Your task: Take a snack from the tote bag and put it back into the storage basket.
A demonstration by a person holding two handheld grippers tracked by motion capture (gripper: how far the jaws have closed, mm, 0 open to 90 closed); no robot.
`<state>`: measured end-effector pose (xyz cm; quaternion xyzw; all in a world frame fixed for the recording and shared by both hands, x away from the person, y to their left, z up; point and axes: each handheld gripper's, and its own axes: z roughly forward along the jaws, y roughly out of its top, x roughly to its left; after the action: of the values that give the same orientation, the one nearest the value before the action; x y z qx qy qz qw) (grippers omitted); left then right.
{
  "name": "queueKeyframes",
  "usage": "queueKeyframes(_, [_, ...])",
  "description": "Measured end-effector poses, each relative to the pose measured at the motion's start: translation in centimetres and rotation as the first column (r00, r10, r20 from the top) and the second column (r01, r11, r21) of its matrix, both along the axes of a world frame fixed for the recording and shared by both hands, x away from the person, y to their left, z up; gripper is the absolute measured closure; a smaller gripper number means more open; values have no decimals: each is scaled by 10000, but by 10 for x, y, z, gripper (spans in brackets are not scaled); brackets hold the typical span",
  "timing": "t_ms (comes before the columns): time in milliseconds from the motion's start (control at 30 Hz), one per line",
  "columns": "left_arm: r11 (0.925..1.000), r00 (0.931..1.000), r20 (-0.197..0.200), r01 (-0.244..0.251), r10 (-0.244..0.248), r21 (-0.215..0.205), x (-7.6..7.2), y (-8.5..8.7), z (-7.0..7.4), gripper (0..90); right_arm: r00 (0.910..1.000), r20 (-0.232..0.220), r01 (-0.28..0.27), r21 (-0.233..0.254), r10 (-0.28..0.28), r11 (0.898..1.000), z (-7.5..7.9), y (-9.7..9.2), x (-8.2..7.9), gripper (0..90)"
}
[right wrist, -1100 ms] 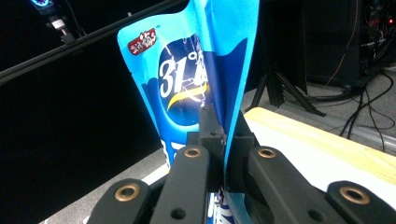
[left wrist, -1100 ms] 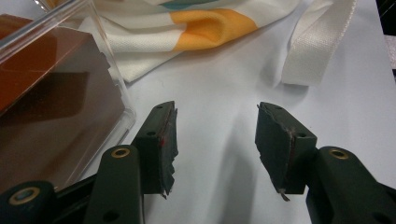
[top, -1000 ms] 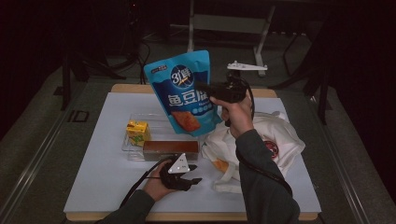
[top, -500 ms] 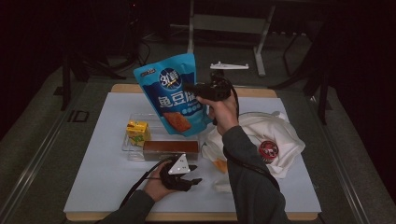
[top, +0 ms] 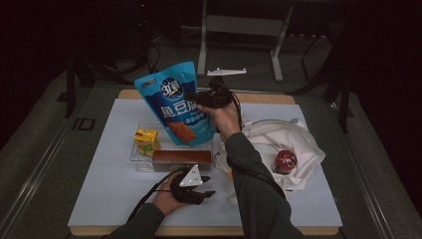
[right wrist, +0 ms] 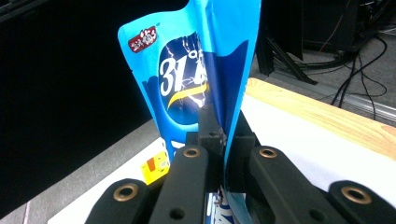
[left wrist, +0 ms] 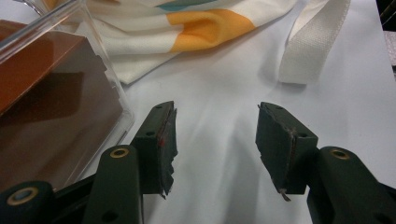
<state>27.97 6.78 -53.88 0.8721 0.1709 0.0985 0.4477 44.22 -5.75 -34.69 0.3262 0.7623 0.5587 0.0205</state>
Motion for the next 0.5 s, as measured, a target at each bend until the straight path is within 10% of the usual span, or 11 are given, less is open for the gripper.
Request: queueKeyframes(500, [10000, 10000, 48, 42, -42, 37, -1, 0, 0, 477, 9979, -428, 493, 80, -490, 9987, -24, 3, 7, 871])
